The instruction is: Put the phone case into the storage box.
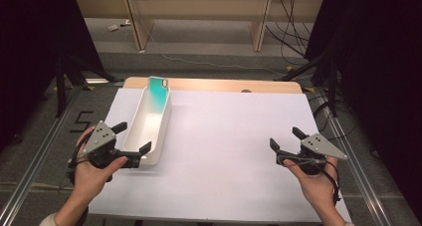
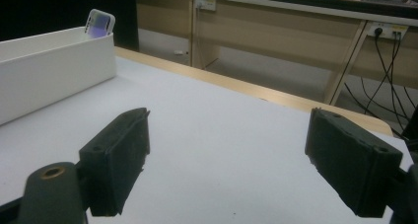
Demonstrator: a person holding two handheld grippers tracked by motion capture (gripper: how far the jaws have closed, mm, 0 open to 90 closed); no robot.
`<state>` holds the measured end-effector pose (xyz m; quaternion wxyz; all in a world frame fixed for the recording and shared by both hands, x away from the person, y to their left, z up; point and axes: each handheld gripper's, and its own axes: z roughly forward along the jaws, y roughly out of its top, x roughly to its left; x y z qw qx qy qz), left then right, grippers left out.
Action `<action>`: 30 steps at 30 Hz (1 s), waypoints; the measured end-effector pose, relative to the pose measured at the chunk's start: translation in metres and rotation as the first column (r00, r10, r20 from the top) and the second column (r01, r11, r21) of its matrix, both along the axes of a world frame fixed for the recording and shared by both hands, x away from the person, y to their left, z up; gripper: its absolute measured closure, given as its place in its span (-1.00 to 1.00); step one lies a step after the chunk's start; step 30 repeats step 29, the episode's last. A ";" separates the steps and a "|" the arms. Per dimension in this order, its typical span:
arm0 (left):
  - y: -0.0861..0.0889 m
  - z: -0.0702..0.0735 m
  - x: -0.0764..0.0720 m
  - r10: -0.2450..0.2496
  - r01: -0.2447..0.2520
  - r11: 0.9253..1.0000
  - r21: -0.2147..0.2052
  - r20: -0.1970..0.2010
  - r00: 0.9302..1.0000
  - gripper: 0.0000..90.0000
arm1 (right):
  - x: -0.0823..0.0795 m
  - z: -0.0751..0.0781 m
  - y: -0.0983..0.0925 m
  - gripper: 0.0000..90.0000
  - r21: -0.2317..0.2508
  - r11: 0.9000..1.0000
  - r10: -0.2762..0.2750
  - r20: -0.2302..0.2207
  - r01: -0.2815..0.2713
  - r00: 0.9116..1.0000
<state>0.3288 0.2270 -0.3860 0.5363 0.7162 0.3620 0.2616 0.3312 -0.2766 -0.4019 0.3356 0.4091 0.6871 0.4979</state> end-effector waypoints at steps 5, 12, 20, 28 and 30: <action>-0.004 -0.007 -0.005 -0.026 0.026 1.000 0.000 0.008 1.000 -1.00 | -0.003 -0.003 0.003 -0.60 -0.003 1.000 0.021 -0.010 -0.021 1.000; -0.007 -0.014 -0.007 -0.044 0.044 0.999 0.012 0.005 0.999 -1.00 | -0.008 -0.005 0.006 -0.60 -0.010 0.998 0.054 -0.013 -0.054 0.998; -0.005 -0.017 -0.007 -0.043 0.043 0.999 0.018 0.007 0.999 -1.00 | -0.012 -0.008 0.005 -0.60 -0.015 0.998 0.067 -0.024 -0.067 0.997; -0.004 -0.019 -0.006 -0.040 0.040 0.999 0.012 0.007 0.999 -1.00 | -0.013 -0.008 0.006 -0.61 -0.012 0.997 0.077 -0.008 -0.077 0.997; -0.004 -0.019 -0.006 -0.040 0.040 0.999 0.011 0.008 0.999 -1.00 | -0.014 -0.008 0.006 -0.61 -0.006 0.996 0.088 -0.004 -0.088 0.996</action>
